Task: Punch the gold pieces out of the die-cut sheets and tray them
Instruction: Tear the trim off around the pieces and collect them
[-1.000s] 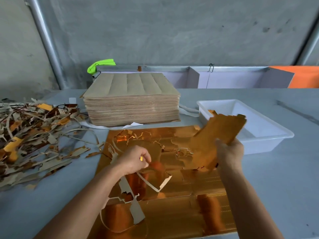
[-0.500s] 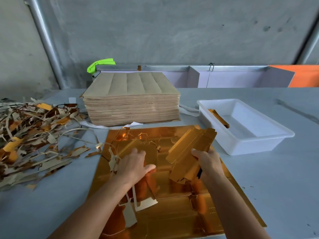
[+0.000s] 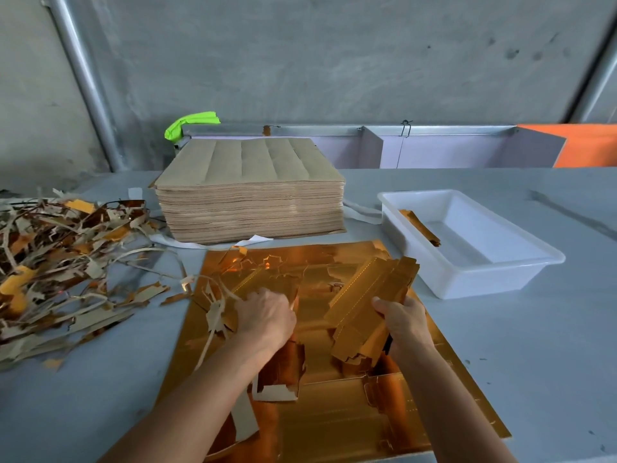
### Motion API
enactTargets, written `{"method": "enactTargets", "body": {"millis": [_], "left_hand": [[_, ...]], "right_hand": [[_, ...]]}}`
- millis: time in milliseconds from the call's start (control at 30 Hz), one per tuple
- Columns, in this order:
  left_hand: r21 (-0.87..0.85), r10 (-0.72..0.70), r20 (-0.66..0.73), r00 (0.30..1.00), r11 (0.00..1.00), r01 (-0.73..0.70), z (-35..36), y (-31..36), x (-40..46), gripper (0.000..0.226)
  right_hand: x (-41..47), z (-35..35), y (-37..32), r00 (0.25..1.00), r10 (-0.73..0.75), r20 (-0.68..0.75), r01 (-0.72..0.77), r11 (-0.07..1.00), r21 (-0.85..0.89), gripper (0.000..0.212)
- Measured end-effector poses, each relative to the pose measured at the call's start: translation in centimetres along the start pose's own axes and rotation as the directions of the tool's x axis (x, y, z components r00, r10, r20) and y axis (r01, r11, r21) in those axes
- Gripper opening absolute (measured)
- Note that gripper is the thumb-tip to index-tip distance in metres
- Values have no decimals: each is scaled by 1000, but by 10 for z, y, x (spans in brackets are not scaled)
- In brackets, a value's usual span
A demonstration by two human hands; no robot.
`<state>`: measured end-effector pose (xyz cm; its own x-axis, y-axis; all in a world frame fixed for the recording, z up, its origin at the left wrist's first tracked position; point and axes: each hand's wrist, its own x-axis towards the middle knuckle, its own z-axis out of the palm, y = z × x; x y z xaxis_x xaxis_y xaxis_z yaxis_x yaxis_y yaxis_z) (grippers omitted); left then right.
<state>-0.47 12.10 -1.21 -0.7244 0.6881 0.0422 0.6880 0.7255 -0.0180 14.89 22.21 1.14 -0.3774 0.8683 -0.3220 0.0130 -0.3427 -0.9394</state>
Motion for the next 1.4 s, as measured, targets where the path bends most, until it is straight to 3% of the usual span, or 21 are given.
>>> {"method": "enactTargets", "body": {"millis": [67,133,233,267,367,467,500,567,633,667,800,933,1067,1167,1267,1333,1400], "left_hand": [[-56,58,-61,996,997,-62,-9,-3,-4,18],[-139,72,-170,983,986,-96,-19,-10,-6,20],[-355,-35,-391,920,928,-116,-34,-26,-6,22],[-434,-79,-424,902,892,-126,-38,-30,-6,20],[-648,-180,-368,912,753,-112,-47,-33,-5,16],[-732,-194,-254,947,679,-58,-48,-29,-7,13],[-667,-186,-258,948,744,-35,-47,-30,-7,11],[-306,-142,-277,950,951,53,-51,-34,-8,12],[-19,-89,-208,974,996,87,-58,-36,-11,11],[21,-41,-169,985,999,45,-59,-35,-11,10],[-167,51,-188,981,983,-83,-65,-29,-8,10],[-255,44,-375,926,955,-149,-75,-18,-18,13],[-146,197,-632,750,920,-364,-74,5,-37,7],[-12,306,-709,635,895,-445,-69,20,-46,15],[-8,370,-659,655,867,-498,-63,28,-53,15],[-88,393,-568,723,844,-528,-62,28,-56,15],[-164,406,-466,786,833,-528,-62,25,-57,15]], "right_hand": [[0,1,2,1000,-22,-1,22,999,-44,10],[-1,3,3,996,-88,3,88,989,-118,10],[-3,9,1,968,-249,24,248,945,-212,21],[-4,11,0,948,-316,32,313,914,-257,34],[-9,19,-8,841,-534,84,510,733,-449,84],[-13,26,-15,706,-684,181,643,513,-569,99],[-14,27,-17,677,-706,208,661,458,-594,99],[-17,28,-21,653,-717,245,662,383,-645,89],[-18,26,-23,654,-714,249,635,340,-694,58],[-18,24,-23,662,-712,233,609,330,-721,43],[-18,23,-21,691,-690,216,569,335,-751,28],[-19,28,-22,670,-702,242,585,298,-754,26],[-27,44,-21,673,-674,305,651,343,-677,27],[-27,52,-26,776,-581,248,604,567,-560,43],[-24,49,-29,852,-493,178,516,731,-447,53],[-20,44,-28,853,-489,183,509,704,-495,42],[-16,39,-27,823,-528,210,537,602,-591,33]]}}
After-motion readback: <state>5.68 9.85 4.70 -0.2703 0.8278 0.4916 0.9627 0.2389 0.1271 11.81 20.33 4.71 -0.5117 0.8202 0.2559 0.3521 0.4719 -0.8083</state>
